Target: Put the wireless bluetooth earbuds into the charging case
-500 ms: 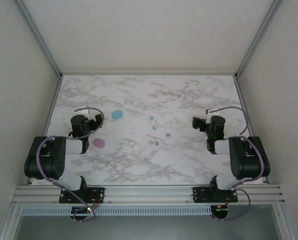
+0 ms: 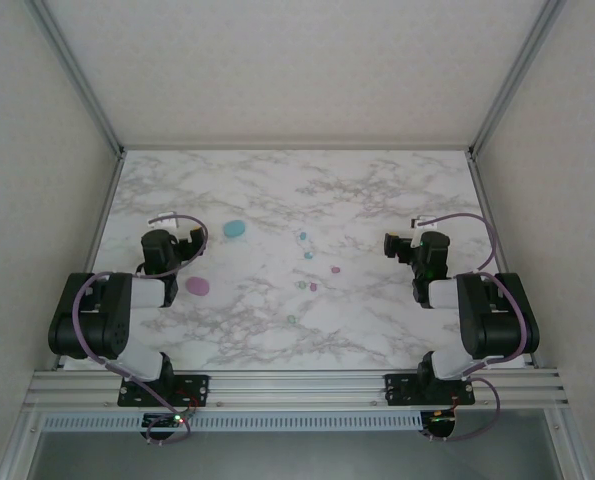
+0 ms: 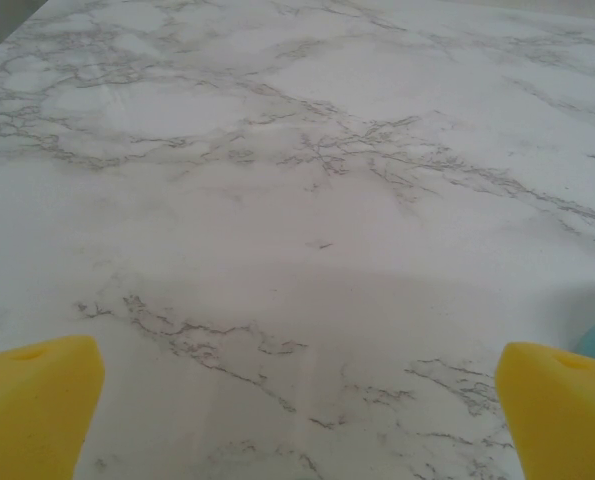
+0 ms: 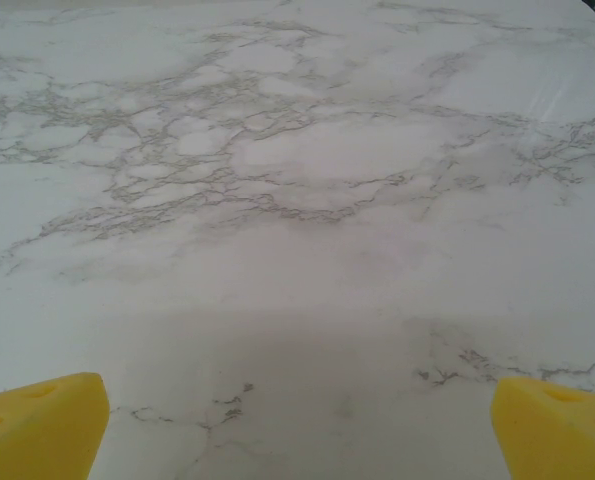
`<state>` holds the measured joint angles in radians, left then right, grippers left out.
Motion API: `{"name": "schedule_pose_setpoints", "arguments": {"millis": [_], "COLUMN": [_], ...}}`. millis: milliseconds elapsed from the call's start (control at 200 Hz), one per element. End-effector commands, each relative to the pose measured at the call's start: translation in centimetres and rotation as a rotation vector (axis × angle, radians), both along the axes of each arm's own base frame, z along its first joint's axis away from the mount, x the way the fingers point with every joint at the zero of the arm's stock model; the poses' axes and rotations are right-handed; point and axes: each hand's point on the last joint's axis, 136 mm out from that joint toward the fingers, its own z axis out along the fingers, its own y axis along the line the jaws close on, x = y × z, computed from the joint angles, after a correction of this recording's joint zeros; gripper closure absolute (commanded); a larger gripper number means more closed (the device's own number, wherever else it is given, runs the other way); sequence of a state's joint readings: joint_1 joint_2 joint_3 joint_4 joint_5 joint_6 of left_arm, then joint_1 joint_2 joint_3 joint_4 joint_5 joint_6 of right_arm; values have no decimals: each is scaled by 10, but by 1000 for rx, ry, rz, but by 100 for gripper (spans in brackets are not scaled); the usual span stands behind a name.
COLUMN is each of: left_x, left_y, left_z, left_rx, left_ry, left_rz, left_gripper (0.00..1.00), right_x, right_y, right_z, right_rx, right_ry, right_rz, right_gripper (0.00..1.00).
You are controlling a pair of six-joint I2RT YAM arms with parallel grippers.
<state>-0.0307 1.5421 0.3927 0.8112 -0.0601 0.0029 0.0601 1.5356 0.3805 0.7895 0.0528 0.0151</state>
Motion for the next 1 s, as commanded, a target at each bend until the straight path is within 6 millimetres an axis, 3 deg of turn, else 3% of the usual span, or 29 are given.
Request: {"name": "schedule_pose_setpoints", "arguments": {"millis": [0, 300, 581, 671, 826, 996], "left_x": [7, 6, -7, -11, -19, -17], "left_y": [1, 0, 5, 13, 8, -25], "left_z": [12, 12, 38, 50, 61, 63], "left_rx": [-19, -17, -25, -26, -114, -226], "left_ry": [-41, -38, -27, -8, 57, 205], "left_rz": [4, -1, 32, 84, 96, -41], "left_gripper": [0, 0, 1, 2, 3, 12], "right_x": [8, 8, 1, 3, -14, -46], "right_y": [-2, 1, 7, 12, 15, 62], "right_z": [12, 12, 26, 43, 47, 68], "right_rx": [19, 8, -9, 14, 108, 323], "right_ry": [-42, -46, -65, 28, 242, 338], "right_rz": [-8, 2, 28, 46, 11, 203], "right_gripper": [1, 1, 1, 1, 1, 8]}}
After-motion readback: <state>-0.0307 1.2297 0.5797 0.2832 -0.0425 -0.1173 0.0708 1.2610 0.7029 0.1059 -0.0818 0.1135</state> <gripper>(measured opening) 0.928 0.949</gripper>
